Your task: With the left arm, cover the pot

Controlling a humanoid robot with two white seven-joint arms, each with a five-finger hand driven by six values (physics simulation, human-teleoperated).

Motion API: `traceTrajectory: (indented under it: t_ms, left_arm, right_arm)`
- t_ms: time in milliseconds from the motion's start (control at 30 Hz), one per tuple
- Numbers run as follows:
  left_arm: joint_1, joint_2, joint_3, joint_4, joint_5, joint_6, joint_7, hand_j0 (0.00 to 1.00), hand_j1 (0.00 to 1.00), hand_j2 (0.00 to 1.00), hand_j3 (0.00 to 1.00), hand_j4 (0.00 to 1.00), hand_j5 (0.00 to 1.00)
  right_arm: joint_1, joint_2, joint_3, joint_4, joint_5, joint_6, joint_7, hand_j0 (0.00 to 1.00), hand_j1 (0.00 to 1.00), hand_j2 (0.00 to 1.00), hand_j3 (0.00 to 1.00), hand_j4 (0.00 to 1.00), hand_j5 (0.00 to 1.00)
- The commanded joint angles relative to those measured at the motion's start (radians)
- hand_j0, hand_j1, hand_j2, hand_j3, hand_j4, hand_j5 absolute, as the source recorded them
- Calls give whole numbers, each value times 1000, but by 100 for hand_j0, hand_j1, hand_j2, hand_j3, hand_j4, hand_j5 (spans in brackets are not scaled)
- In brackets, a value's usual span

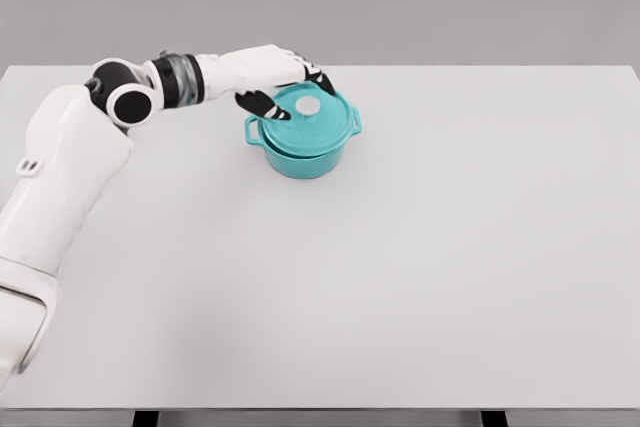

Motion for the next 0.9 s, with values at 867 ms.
traceTrajectory:
  t_ms: [867]
  left_arm:
    - [359, 585, 184, -410, 540, 3, 1, 100, 100, 100, 100, 100, 100]
  right_arm:
    - [0, 0, 0, 0, 0, 0, 0, 100, 100, 100, 100, 100, 100]
